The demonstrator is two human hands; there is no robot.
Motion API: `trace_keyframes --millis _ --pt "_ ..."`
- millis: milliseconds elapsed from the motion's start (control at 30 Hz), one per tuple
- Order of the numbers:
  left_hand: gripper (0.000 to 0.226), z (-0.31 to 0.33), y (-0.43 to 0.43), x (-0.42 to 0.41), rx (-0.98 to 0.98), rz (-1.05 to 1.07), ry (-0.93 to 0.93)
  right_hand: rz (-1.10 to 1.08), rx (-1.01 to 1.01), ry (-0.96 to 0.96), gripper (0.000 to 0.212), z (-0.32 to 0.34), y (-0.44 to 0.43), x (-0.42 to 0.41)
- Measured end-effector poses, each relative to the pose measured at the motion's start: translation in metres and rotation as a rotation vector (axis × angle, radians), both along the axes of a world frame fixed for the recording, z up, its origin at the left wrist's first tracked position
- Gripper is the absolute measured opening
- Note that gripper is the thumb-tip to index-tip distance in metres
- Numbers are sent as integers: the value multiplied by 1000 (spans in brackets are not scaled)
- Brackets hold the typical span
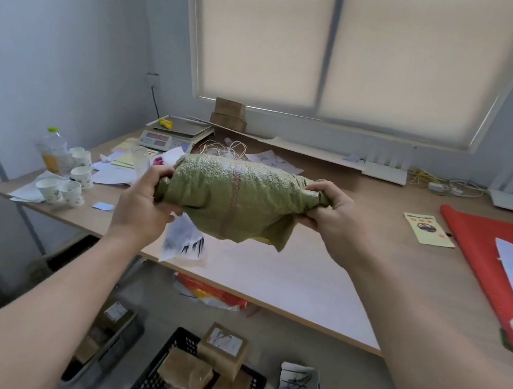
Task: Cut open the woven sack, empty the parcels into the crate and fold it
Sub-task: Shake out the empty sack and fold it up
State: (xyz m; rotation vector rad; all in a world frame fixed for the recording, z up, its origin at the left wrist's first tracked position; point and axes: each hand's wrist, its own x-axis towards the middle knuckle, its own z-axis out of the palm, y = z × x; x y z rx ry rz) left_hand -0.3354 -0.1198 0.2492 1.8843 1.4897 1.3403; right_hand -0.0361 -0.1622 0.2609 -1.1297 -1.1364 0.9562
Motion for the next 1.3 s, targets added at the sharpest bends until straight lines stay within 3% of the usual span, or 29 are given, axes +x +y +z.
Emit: trace_keyframes --millis 67,167,233,400,533,567,600,667,733,900,1300 --pt "61 5 -6 -6 -138 -120 -290 -17 -29 156 35 5 -9 -12" --pt "30 17 -21 -24 -382 -353 -666 50 -102 425 18 10 -23 -24" --pt "21 25 -34 -40 -459 -489 -757 39 -102 523 22 11 -35 -36" --pt "37 16 -49 -70 -320 -306 -576 -196 -101 420 20 -7 -62 -89" --pt "48 -5 -63 -92 -253 -237 -531 -202 -83 527 92 -28 -77 -117" --pt "51 -11 -67 -97 -272 -250 -562 -173 -104 547 95 -35 -80 -120" --pt "50 -20 -68 -103 -305 -276 -594 -121 -142 557 83 -43 -82 -123" --pt "46 -39 -71 -113 -405 -325 -651 -18 -290 551 34 -57 -88 -126" --pt "43 -60 -74 -123 -535 -335 -664 64 -423 491 18 -80 -94 -125" --pt "39 -120 -88 -125 -738 -243 -538 67 -526 344 40 -147 -107 -117" --pt "38 -349 -136 -98 -1011 -30 -86 143 -893 -139 40 -382 -157 -96"
